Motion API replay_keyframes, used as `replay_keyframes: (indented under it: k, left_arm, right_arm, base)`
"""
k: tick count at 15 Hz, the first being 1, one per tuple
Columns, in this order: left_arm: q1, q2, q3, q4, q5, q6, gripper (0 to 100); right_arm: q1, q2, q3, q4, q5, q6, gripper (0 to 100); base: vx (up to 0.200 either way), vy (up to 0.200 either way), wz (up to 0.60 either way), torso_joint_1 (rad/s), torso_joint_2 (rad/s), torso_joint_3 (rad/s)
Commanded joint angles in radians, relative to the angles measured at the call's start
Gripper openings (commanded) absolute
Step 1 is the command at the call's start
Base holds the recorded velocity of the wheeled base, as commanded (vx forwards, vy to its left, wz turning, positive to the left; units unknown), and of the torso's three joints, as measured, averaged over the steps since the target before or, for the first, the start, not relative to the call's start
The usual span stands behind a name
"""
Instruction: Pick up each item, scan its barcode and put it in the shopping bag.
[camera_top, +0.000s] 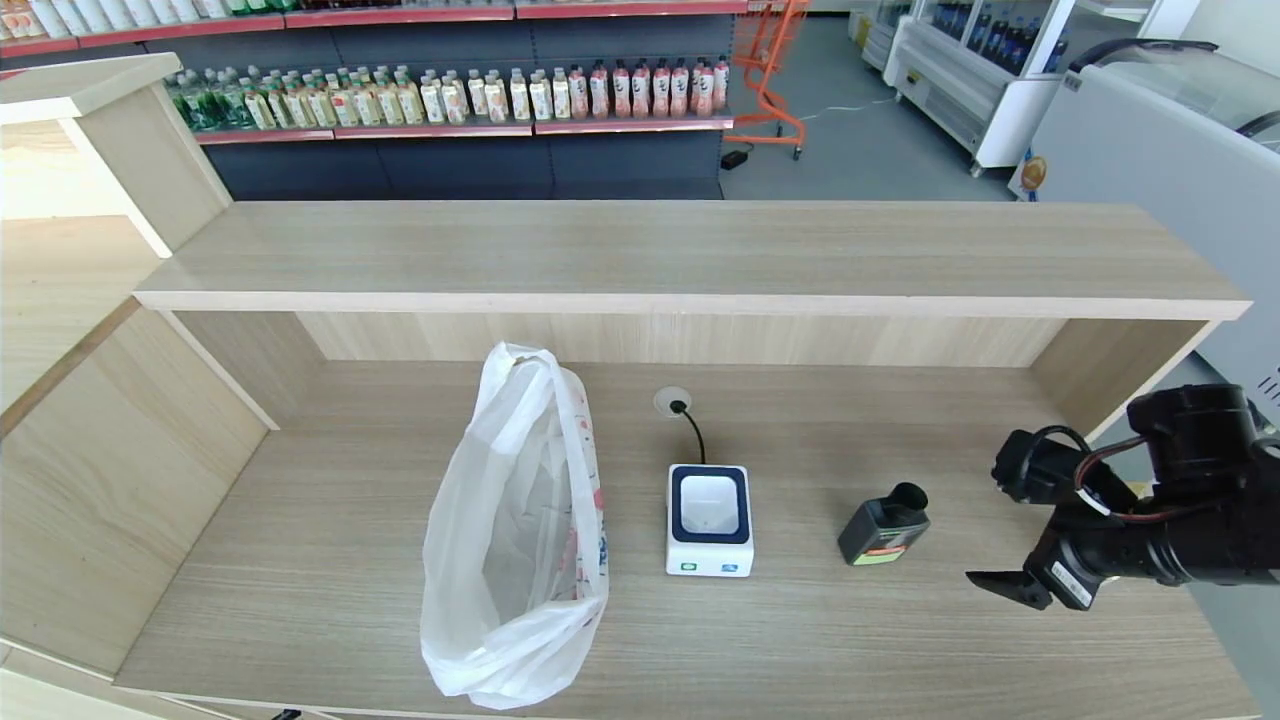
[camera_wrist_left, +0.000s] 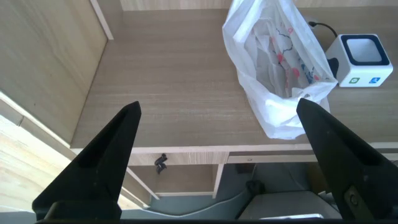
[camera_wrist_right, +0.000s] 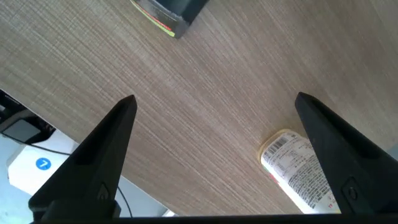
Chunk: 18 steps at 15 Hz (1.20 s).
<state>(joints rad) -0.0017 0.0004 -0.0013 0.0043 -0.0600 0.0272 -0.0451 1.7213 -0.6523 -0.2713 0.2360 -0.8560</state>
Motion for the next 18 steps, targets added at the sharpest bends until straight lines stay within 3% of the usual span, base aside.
replay_keyframes:
  k: [1, 18]
  left_arm:
    - [0.000, 0.000, 0.001, 0.000, 0.000, 0.000, 100]
    - [0.000, 0.000, 0.000, 0.000, 0.000, 0.000, 100]
  right_arm:
    - [0.045, 0.075, -0.015, -0.054, 0.003, 0.000, 100]
    - [0.175, 0.251, -0.127, -0.149, 0.043, 0.009, 100]
  base:
    - [0.000, 0.000, 0.00, 0.000, 0.00, 0.000]
    - [0.000, 0.000, 0.00, 0.000, 0.00, 0.000]
